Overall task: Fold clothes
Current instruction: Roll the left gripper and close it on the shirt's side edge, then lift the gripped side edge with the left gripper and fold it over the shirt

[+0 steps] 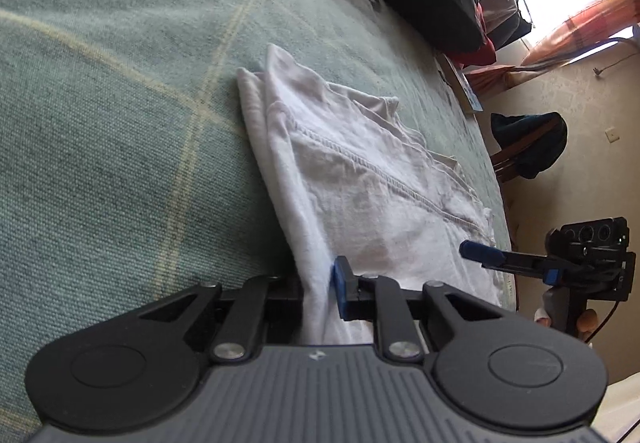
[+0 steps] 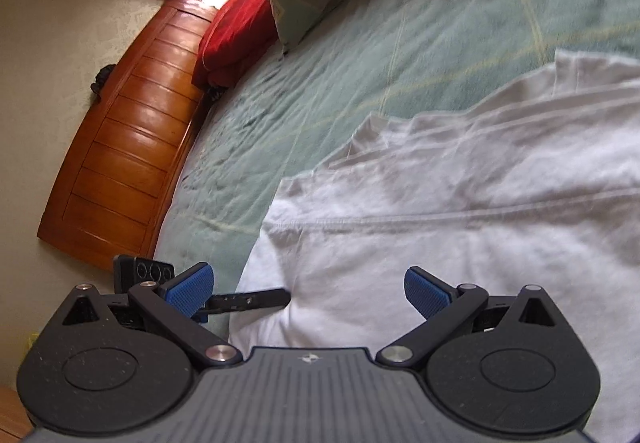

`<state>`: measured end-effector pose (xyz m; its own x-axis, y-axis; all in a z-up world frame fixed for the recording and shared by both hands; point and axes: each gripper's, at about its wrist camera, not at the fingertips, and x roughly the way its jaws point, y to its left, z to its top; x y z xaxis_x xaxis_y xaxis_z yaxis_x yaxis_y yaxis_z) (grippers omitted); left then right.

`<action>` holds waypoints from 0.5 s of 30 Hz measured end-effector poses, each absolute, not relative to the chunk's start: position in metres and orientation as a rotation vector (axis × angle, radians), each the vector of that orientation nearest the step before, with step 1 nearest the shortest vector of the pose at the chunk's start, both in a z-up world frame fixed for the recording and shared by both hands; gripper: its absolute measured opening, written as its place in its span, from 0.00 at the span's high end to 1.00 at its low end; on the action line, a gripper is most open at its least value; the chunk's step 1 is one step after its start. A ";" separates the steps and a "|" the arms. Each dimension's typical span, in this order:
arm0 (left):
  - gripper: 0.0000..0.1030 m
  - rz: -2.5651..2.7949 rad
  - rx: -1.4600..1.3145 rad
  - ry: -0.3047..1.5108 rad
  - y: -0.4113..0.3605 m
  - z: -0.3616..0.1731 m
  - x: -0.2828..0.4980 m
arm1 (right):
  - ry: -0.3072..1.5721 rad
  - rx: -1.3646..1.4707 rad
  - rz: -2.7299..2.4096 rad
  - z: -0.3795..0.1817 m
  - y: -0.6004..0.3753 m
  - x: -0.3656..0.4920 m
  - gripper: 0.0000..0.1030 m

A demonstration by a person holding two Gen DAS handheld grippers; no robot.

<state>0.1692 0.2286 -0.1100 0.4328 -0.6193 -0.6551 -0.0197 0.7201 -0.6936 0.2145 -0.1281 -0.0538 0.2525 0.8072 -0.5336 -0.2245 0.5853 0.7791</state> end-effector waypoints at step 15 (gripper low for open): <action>0.83 -0.429 -0.660 1.049 0.232 -0.106 0.163 | 1.077 0.578 0.561 -0.073 -0.104 0.258 0.00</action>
